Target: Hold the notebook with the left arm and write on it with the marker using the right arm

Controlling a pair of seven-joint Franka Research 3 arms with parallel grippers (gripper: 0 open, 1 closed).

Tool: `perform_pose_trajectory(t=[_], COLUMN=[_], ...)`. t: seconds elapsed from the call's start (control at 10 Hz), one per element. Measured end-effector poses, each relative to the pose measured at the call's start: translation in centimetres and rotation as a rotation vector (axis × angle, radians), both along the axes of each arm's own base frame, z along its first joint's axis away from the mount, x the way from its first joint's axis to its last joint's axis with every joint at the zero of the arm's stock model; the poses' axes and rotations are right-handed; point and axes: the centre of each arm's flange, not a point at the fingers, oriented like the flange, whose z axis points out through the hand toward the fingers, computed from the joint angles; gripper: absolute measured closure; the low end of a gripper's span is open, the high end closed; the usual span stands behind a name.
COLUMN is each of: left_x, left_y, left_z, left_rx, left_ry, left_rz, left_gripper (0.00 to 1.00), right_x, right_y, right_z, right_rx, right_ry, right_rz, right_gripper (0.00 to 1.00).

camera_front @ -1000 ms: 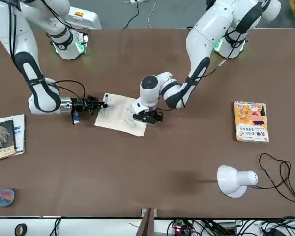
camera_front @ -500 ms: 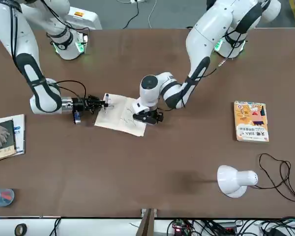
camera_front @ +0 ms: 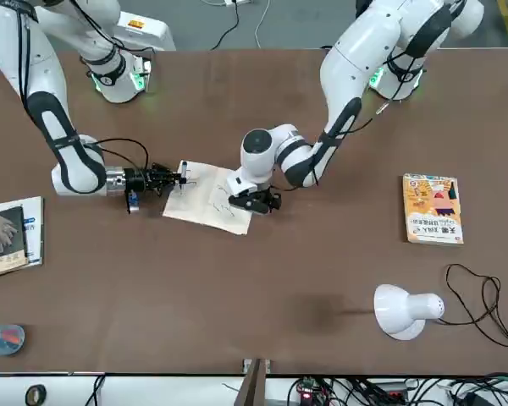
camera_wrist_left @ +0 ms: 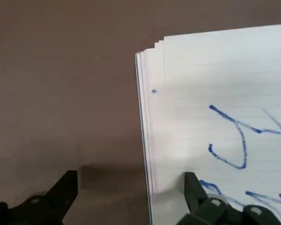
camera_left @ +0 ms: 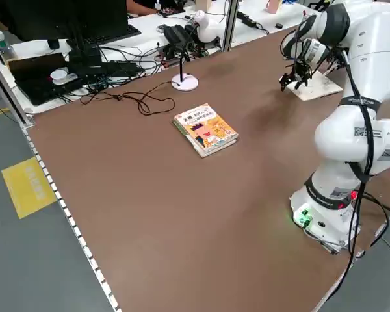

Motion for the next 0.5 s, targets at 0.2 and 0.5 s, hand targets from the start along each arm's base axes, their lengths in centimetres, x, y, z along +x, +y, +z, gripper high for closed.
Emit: perform_pose_trajectory(t=[0.2, 0.5], left_x=[0.0, 0.0], left_y=[0.0, 0.0], left_z=[0.0, 0.0], left_rx=[0.0, 0.0], left_ry=[0.0, 0.0], left_rz=[0.0, 0.0], left_gripper=[0.0, 0.0], right_x=[-0.26, -0.62], right_y=[-0.06, -0.24], right_z=[-0.49, -1.17], right_rx=[-0.001, -0.002], right_ry=[0.009, 0.014], right_rz=[0.001, 0.003], right_gripper=[0.83, 0.83])
